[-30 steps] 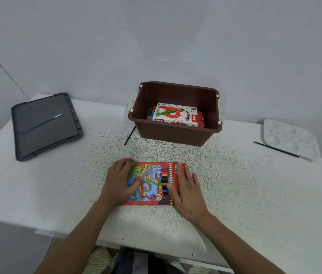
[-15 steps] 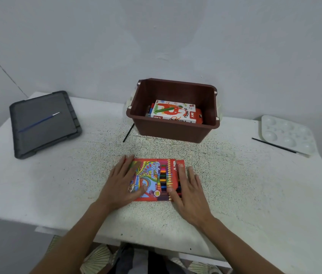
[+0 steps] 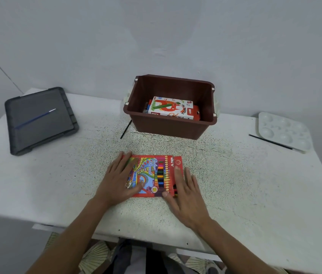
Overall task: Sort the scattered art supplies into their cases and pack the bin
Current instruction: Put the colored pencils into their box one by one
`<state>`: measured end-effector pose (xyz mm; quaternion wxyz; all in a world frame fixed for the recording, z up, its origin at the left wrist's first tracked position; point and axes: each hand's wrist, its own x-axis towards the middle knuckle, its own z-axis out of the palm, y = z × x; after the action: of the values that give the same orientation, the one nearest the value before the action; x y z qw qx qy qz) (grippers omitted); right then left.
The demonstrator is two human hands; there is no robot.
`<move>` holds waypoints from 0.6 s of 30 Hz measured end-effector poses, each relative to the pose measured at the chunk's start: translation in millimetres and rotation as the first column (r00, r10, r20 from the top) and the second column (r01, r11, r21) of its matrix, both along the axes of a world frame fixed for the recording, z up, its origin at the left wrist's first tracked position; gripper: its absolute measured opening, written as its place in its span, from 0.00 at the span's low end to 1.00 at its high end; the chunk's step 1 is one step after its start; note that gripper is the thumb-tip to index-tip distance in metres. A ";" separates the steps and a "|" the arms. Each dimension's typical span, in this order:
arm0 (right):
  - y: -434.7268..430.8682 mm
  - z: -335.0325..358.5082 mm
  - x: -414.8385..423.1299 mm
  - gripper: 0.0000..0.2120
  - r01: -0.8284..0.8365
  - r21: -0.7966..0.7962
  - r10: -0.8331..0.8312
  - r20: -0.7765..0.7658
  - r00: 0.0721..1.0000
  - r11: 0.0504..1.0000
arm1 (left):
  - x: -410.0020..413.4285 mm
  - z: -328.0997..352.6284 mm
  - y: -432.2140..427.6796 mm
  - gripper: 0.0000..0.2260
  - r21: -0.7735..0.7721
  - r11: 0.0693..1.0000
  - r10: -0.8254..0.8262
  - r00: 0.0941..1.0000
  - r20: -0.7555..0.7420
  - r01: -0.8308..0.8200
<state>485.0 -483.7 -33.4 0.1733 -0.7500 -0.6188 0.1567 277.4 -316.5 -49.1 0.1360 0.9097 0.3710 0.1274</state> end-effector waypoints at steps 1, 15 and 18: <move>-0.3 -1.2 -2.4 0.39 -0.010 -0.004 0.010 0.032 0.999 1.000 | 0.0 0.0 0.1 0.40 -0.002 1.000 0.004 1.000 -0.004 -0.004; -22.0 0.0 -4.7 0.38 0.005 -0.005 -0.005 0.004 1.000 1.000 | 1.2 1.1 -1.1 0.41 -0.023 1.000 0.017 1.000 -0.011 -0.017; -20.9 1.6 -11.8 0.38 0.008 -0.020 -0.007 0.021 1.000 1.000 | 1.2 1.1 -1.1 0.40 -0.024 0.999 0.023 1.000 -0.010 -0.023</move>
<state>473.2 -504.6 -31.8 0.1597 -0.7557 -0.6161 0.1546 278.6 -317.6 -48.0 0.1437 0.9043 0.3837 0.1198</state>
